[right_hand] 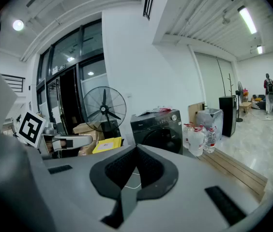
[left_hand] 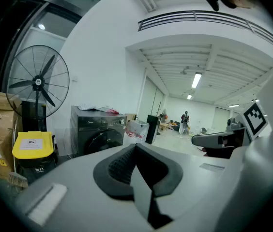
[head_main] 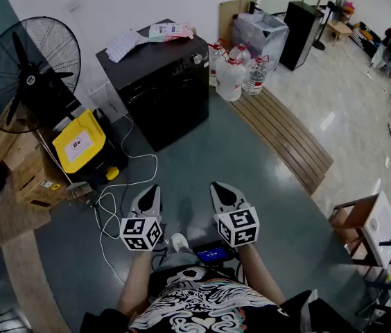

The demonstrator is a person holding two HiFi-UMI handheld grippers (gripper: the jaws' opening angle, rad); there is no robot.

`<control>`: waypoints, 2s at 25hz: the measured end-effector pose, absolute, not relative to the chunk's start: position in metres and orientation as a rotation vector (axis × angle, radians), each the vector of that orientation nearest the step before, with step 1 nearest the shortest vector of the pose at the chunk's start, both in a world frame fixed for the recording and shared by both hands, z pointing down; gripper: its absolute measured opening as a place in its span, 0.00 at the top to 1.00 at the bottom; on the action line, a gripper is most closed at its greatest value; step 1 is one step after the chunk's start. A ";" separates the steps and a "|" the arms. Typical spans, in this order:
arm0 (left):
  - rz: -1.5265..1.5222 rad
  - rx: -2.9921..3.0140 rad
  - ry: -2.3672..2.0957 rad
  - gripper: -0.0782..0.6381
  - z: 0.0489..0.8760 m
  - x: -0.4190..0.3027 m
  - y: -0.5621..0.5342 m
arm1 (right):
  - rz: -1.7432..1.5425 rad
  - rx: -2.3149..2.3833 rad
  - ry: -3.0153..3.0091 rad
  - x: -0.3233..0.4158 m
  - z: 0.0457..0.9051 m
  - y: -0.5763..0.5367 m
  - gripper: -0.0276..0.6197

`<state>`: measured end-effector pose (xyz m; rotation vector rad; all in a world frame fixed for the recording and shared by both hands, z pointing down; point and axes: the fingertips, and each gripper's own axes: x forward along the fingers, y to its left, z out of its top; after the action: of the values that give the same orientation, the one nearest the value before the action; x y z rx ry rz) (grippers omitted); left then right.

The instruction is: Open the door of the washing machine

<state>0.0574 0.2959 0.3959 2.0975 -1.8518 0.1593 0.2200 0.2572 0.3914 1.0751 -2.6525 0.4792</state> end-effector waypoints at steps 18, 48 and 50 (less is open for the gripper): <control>0.155 1.994 -1.953 0.73 0.404 0.030 0.304 | 0.522 0.980 -2.623 0.185 0.405 0.233 0.72; 0.834 2.156 -1.243 0.72 0.692 -0.185 -0.126 | 0.649 1.074 -2.244 -0.091 0.583 -0.147 0.74; 0.846 2.156 -1.237 0.71 0.709 -0.184 -0.141 | 0.676 1.091 -2.237 -0.093 0.593 -0.158 0.74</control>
<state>-0.1840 -0.1407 0.7093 2.1564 -1.2369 0.8464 -0.0931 -0.1584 0.5931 1.0910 -2.2371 0.6756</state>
